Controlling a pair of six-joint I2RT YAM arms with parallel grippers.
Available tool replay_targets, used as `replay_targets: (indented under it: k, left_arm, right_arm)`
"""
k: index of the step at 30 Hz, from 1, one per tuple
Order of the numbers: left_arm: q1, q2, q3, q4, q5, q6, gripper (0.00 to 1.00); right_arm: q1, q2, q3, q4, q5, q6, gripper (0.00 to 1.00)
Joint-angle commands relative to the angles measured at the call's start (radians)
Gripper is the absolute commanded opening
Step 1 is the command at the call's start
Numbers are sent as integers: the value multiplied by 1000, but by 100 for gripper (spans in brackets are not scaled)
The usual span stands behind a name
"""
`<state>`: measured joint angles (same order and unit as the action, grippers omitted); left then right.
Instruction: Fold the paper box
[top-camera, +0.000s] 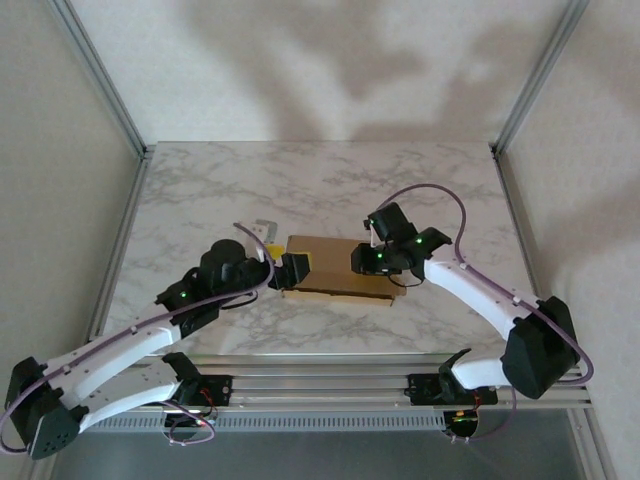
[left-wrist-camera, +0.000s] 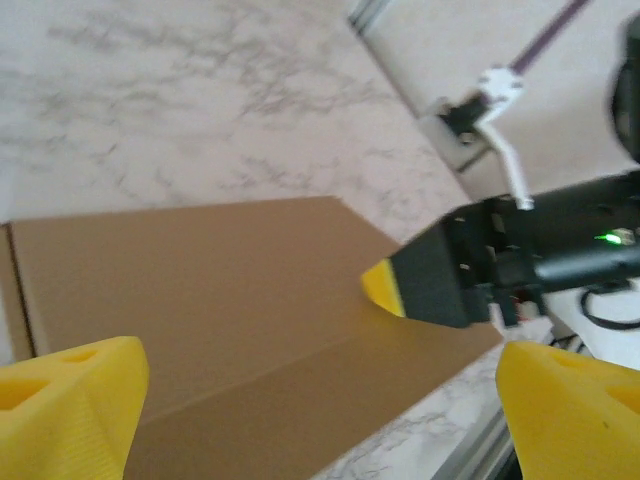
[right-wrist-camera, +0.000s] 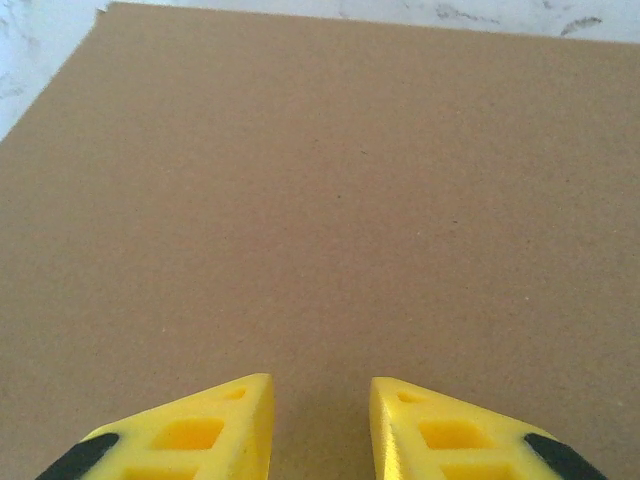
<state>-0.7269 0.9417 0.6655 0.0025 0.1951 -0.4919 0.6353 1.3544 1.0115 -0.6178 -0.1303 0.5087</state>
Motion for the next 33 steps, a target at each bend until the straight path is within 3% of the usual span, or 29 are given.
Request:
replay_targets:
  k: [1,5,7,20,27,33]
  left_arm:
    - [43,40,-9,17,70,-64,89]
    - [62,105,-12,43,132,-79,92]
    - [66,136,-11,48,167,-69,99]
    - [67,280,-14,79,229,-84,99]
    - [67,338,-16,101,229,-99,99]
    - [67,396,-10,99,242,-102,99]
  right_arm:
    - [3,20,-31,-5,19,-16,29]
    - [3,46,-70,22,15,-10,28]
    - [4,60,-86,42,7,-3,28]
    - [4,126,-140,95,29,17,28]
    - [-6,70,-139,113,-4,19,36]
    - [-74,-34,-151,68,-56,9,46]
